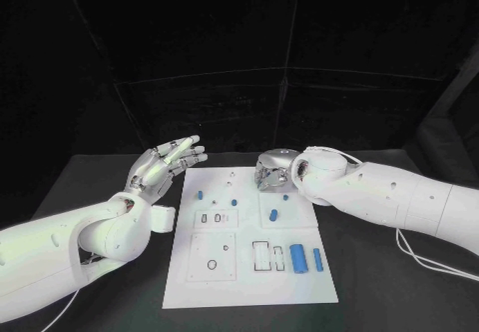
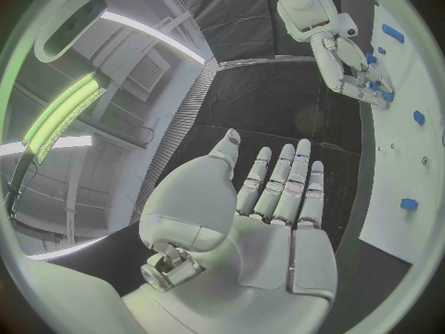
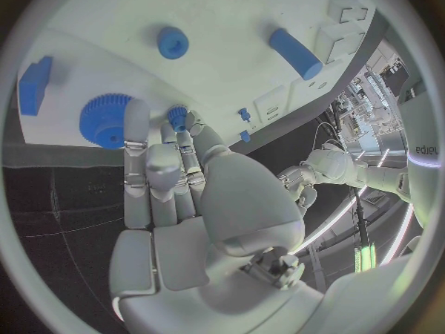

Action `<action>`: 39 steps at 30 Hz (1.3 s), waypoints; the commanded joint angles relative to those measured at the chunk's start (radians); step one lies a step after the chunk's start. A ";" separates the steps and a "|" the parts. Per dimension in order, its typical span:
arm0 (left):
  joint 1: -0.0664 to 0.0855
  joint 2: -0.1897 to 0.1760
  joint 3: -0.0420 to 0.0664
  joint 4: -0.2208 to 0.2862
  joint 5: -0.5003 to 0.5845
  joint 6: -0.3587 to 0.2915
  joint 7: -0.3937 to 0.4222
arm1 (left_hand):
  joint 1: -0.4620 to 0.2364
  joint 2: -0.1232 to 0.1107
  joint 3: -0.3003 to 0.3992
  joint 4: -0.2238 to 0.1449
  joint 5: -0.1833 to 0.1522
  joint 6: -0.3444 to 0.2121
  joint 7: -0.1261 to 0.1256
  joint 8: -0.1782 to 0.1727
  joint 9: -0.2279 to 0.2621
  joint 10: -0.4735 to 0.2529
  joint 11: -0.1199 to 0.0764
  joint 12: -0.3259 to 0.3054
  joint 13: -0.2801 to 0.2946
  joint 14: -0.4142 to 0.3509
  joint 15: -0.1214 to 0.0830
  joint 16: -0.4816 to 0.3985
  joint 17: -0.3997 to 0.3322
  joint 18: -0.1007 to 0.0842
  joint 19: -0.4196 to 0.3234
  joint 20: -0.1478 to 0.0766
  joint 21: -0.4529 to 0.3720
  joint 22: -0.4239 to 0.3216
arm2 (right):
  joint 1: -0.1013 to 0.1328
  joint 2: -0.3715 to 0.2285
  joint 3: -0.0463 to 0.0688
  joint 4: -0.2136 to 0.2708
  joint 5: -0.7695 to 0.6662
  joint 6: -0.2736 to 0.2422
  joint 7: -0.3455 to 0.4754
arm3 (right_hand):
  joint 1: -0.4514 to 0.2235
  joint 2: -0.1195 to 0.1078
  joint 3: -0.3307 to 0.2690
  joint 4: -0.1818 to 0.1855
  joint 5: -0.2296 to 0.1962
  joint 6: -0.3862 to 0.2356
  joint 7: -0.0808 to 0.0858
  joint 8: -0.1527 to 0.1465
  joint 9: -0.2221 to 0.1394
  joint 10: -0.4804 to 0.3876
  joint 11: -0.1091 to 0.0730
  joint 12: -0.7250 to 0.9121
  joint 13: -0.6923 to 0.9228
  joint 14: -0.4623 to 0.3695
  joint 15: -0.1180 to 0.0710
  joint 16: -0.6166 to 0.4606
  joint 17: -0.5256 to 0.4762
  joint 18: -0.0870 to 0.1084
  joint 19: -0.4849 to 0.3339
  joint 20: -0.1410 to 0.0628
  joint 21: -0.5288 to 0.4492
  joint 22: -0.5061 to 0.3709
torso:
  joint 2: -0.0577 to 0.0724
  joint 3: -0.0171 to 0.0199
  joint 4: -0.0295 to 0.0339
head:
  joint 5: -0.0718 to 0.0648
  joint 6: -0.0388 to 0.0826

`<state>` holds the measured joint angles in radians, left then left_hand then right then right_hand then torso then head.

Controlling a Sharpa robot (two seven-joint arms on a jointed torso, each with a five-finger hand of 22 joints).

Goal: Assemble the parts on the task board

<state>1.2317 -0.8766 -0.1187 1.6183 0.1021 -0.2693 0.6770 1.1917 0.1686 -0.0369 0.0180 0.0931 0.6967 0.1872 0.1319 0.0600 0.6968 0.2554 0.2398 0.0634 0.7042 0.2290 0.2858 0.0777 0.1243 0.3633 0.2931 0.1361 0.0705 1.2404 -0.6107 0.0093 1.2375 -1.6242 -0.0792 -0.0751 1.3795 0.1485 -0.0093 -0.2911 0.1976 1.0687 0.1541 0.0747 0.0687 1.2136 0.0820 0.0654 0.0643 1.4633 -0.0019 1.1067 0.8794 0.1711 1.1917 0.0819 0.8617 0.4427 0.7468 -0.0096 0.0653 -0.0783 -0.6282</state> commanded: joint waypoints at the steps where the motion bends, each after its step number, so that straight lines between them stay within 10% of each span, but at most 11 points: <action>1: 0.003 0.000 0.001 0.001 -0.007 0.017 0.028 | -0.010 0.000 0.004 -0.002 0.001 -0.008 0.111 -0.005 -0.001 -0.003 0.003 -0.004 -0.002 -0.002 0.002 -0.006 -0.001 0.003 -0.003 0.000 -0.004 -0.001 | 0.000 0.001 -0.001 0.001 -0.019 0.031 -0.006 | 0.020 0.006 0.023 -0.001 -0.012 0.014 -0.001 0.003 0.001 0.015 -0.004 0.004 0.002 0.042 -0.008 0.034 0.039 0.009 0.000 -0.003 0.025 0.026 | 0.002 -0.0008 0.0004 | 0.001 -0.005; 9: 0.003 0.000 0.001 -0.004 -0.007 0.021 0.024 | -0.011 0.001 0.004 -0.001 0.001 -0.010 0.111 -0.006 -0.001 -0.004 0.003 -0.005 -0.002 -0.003 0.003 -0.007 -0.002 0.003 -0.003 0.000 -0.005 -0.001 | 0.000 0.004 -0.001 -0.004 -0.037 0.038 -0.013 | 0.011 -0.026 0.103 0.001 -0.020 0.022 0.002 -0.009 -0.002 0.022 -0.001 -0.002 0.001 0.050 -0.004 0.167 0.210 0.008 -0.029 0.000 0.080 0.068 | 0.002 0.0000 0.0010 | 0.002 -0.007; 10: 0.003 0.000 0.001 -0.004 -0.007 0.021 0.023 | -0.012 0.001 0.005 -0.001 0.001 -0.010 0.111 -0.006 -0.001 -0.004 0.003 -0.005 -0.002 -0.003 0.003 -0.007 -0.002 0.003 -0.003 0.000 -0.005 -0.002 | 0.000 0.005 -0.001 -0.005 -0.039 0.037 -0.014 | 0.001 -0.037 0.136 0.002 -0.018 0.023 0.004 -0.010 -0.002 0.022 0.005 -0.002 0.000 0.095 0.016 0.402 0.590 -0.004 -0.037 0.014 0.095 0.079 | 0.003 0.0000 0.0009 | 0.001 -0.007; 11: 0.003 0.000 0.001 -0.005 -0.007 0.022 0.023 | -0.012 0.001 0.005 -0.001 0.001 -0.010 0.111 -0.006 -0.001 -0.004 0.003 -0.005 -0.002 -0.003 0.003 -0.007 -0.002 0.003 -0.003 0.000 -0.005 -0.002 | 0.000 0.006 -0.001 -0.005 -0.041 0.036 -0.015 | -0.003 -0.048 0.161 0.003 -0.020 0.022 0.006 -0.010 -0.002 0.022 0.007 -0.002 0.000 0.108 0.022 0.464 0.691 -0.008 -0.044 0.016 0.105 0.086 | 0.003 0.0001 0.0010 | 0.001 -0.007; 21: 0.003 0.001 0.001 -0.007 -0.007 0.025 0.019 | -0.013 0.002 0.005 -0.001 0.001 -0.012 0.112 -0.007 -0.001 -0.004 0.003 -0.006 -0.002 -0.003 0.003 -0.008 -0.002 0.003 -0.003 0.000 -0.005 -0.002 | 0.000 0.010 -0.001 -0.006 -0.066 0.027 -0.027 | -0.040 -0.101 0.292 0.006 -0.010 0.018 0.015 -0.009 -0.002 0.016 0.015 -0.001 0.001 0.108 0.026 0.464 0.691 0.008 -0.070 0.028 0.144 0.111 | 0.004 -0.0014 0.0020 | 0.000 -0.012; 39: 0.003 0.000 0.001 -0.010 -0.007 0.027 0.022 | -0.021 0.003 0.004 0.003 0.000 -0.015 0.112 -0.008 -0.001 -0.006 0.003 -0.008 -0.002 -0.005 0.003 -0.010 -0.004 0.003 -0.003 0.000 -0.005 -0.002 | 0.000 0.003 0.000 0.068 -0.059 -0.215 -0.051 | -0.051 -0.140 0.414 0.011 0.030 0.026 0.015 -0.009 -0.001 0.031 0.013 -0.001 0.003 0.108 0.023 0.464 0.691 0.000 -0.058 0.027 0.211 0.179 | 0.005 -0.0023 0.0072 | 0.008 -0.010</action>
<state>1.2331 -0.8768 -0.1187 1.6081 0.1019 -0.2562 0.6770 1.1788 0.1711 -0.0369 0.0180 0.0931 0.6895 0.1873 0.1280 0.0604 0.6968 0.2554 0.2351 0.0628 0.7042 0.2290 0.2817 0.0753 0.1242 0.3633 0.2931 0.1361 0.0699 1.2381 -0.6126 0.0086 1.3045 -1.6777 -0.2124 -0.1099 1.3300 0.0193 0.3978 -0.2800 0.2244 1.0933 0.1647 0.0694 0.0675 1.2346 0.1002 0.0636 0.0650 1.4669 0.0196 1.5683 1.3079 0.1711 1.1347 0.1068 1.0680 0.6207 0.7515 -0.0121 0.0721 -0.0736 -0.6383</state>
